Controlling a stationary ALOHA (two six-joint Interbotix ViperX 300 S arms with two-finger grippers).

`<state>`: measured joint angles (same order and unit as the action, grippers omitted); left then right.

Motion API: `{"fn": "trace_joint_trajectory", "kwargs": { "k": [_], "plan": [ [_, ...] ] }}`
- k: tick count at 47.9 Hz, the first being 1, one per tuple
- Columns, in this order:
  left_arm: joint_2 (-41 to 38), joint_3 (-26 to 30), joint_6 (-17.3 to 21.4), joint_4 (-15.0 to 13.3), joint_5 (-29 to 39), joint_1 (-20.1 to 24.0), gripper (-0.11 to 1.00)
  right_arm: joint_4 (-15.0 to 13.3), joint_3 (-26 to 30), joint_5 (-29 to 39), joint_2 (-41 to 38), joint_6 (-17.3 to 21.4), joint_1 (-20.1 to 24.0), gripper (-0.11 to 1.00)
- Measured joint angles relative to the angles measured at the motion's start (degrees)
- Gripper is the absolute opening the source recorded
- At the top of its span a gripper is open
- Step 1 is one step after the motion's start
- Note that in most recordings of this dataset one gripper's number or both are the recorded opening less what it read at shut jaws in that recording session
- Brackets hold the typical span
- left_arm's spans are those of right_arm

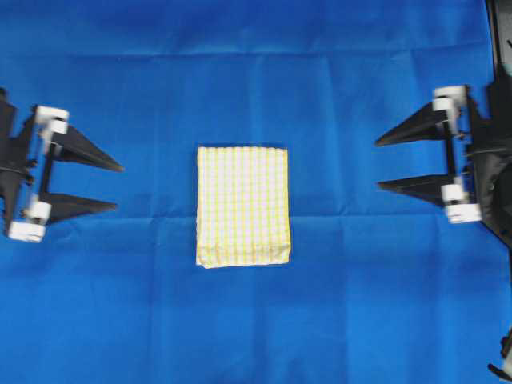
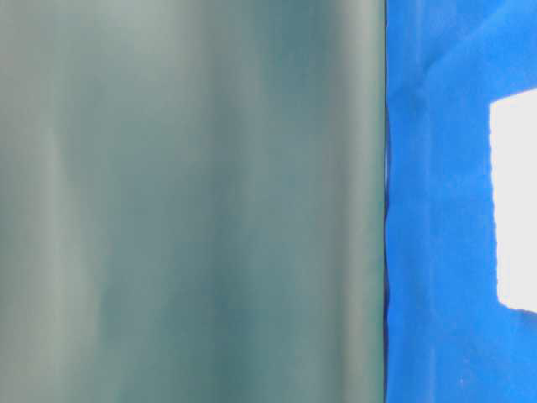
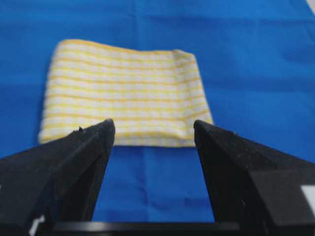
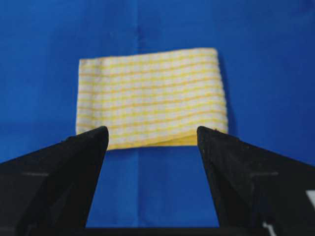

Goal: Fold the yellow towel.

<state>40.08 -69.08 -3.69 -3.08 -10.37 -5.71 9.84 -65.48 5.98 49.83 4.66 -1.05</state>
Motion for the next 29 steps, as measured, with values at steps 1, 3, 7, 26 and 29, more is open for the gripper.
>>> {"fn": "trace_joint_trajectory", "kwargs": {
  "k": [1, 3, 7, 26, 29],
  "plan": [
    [1.0, -0.4, 0.1, 0.0, 0.0, 0.2, 0.58, -0.2, -0.4, 0.2, 1.0, 0.0, -0.1, 0.72],
    [2.7, -1.5, 0.2, -0.1, 0.0, 0.5, 0.58, -0.6, -1.5, 0.6, 3.0, 0.0, -0.4, 0.72],
    [6.4, -3.8, 0.2, 0.0, 0.0, 1.1, 0.57, -1.1, -3.6, 1.1, 7.0, 0.0, -1.1, 0.72],
    [19.5, -12.1, 0.3, 0.0, 0.3, 4.8, 0.57, -2.0, -9.9, 2.3, 15.4, 0.0, -4.5, 0.72],
    [20.5, -12.9, 0.3, -0.1, 0.3, 4.9, 0.57, -2.0, -10.4, 2.3, 15.4, 0.0, -4.6, 0.72]
  ]
}}
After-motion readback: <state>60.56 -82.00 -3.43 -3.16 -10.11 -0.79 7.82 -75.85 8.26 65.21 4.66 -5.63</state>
